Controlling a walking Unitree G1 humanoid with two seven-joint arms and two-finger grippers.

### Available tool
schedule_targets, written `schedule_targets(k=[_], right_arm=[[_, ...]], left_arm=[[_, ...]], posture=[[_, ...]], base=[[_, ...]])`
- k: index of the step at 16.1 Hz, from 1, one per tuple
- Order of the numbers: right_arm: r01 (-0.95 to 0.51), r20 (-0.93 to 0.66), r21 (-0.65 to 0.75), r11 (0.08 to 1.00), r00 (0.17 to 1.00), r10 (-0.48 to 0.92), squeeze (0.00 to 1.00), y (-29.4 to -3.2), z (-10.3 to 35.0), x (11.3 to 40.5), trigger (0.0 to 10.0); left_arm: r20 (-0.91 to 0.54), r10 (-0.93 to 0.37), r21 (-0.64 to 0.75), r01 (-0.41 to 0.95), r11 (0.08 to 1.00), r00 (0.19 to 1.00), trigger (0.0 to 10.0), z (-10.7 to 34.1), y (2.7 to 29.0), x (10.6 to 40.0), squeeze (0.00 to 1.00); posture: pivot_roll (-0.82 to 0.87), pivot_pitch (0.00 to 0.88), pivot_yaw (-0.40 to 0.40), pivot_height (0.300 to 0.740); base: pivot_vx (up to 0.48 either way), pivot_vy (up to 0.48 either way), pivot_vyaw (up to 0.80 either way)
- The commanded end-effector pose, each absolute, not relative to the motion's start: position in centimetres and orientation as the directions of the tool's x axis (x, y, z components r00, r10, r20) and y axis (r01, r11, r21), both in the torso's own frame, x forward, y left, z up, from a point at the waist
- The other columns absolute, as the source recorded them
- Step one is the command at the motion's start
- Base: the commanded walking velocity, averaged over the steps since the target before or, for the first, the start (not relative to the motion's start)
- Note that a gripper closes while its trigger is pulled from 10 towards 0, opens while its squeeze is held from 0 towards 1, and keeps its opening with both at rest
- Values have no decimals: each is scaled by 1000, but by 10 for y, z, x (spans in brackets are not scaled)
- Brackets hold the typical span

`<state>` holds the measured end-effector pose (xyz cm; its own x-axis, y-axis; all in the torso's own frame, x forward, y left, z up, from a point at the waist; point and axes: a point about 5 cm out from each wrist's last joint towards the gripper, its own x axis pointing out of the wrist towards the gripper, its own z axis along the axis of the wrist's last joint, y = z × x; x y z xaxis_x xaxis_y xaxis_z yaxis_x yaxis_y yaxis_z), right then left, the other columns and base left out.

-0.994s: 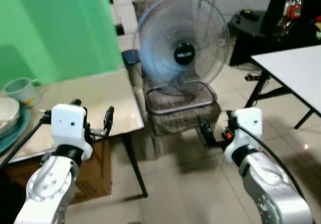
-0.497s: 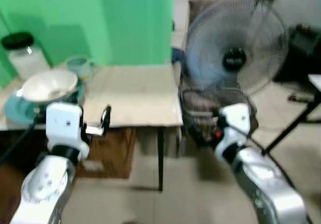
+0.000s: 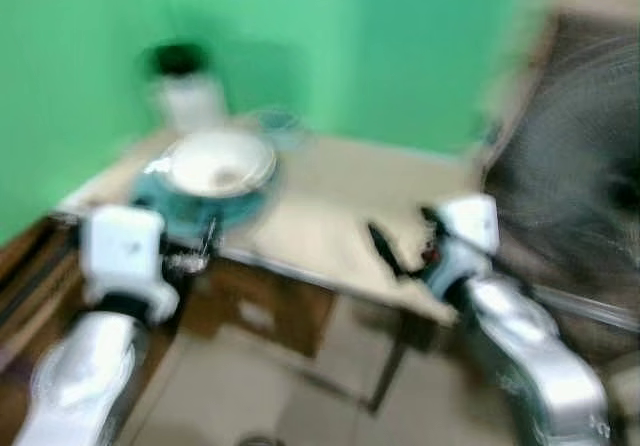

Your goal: Setting the table

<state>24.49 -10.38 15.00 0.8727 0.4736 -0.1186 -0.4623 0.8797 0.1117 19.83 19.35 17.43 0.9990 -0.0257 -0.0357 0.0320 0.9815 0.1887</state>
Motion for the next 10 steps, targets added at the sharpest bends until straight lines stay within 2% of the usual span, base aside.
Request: schedule_targets(k=[1,3,5,10], right_arm=[[-460,-116,102,882,875,469,1000,-110,149,242,10000],[-452,-93,109,885,882,462,1000,-110,152,244,10000],[-413,-65,136,900,903,424,1000,-115,156,249,10000],[-375,-28,96,922,925,379,1000,-128,164,268,10000]], left_arm=[[-14,-62,182,63,981,998,10000,179,185,198,0],[-12,-78,193,79,978,997,10000,180,184,198,0],[-10,-94,200,94,975,996,10000,181,184,198,0],[-27,-161,210,163,964,987,10000,180,181,199,0]], posture=[[146,0,-9,740],[153,0,-13,740],[154,0,-15,740],[151,0,-20,740]], base=[[315,0,788],[317,0,781],[313,0,0],[315,0,0]])
